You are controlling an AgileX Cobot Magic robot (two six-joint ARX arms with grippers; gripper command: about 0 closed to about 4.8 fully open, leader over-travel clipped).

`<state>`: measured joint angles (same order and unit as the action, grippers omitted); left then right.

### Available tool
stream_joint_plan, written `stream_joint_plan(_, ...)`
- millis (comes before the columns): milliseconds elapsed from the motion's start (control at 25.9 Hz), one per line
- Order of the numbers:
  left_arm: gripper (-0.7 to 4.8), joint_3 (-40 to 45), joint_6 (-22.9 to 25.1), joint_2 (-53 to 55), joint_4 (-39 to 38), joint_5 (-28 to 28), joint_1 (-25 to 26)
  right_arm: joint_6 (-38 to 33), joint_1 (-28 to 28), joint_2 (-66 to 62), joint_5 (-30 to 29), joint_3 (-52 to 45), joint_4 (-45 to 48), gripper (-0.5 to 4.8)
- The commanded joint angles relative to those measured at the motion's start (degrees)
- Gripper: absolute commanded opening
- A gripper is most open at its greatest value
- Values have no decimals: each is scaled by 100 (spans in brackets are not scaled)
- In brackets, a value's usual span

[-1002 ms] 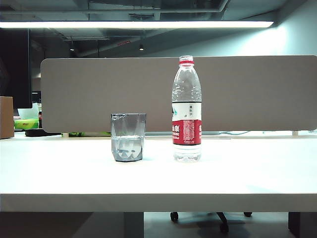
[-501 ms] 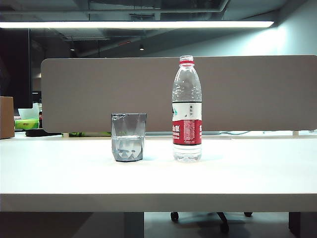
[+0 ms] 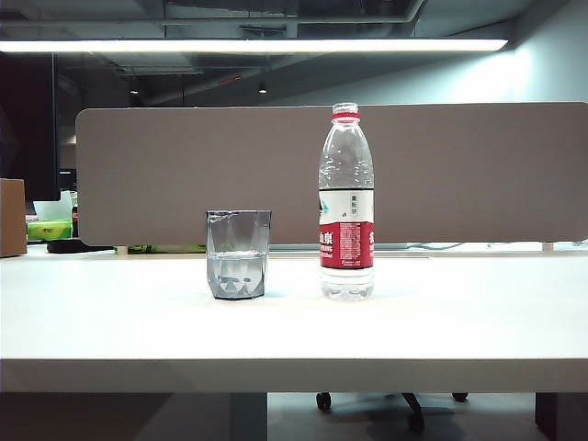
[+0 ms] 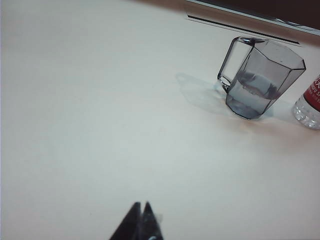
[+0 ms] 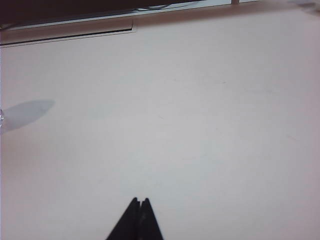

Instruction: Pick up the mineral water bottle on the table and pour water into the mug until it's half full.

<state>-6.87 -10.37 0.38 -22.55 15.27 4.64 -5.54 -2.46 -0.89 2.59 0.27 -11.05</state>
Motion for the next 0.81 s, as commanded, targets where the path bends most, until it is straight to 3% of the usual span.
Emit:
stream_joint_plan(39, -5, 7, 466, 0, 225, -328, 0, 0, 7, -4, 24, -20, 72, 3)
stream_joint_plan(116, -5, 118, 437, 2, 841, -890, 0, 0, 7, -4, 26, -20, 72, 3)
stream_joint_plan(270, -5, 597, 433, 0, 2297, -1233, -4, 0, 7, -4, 24, -20, 72, 3)
stream_joint_plan(809, -5, 643, 584, 0, 2135, -1287, -4, 0, 4, -2, 24, -20, 72, 3)
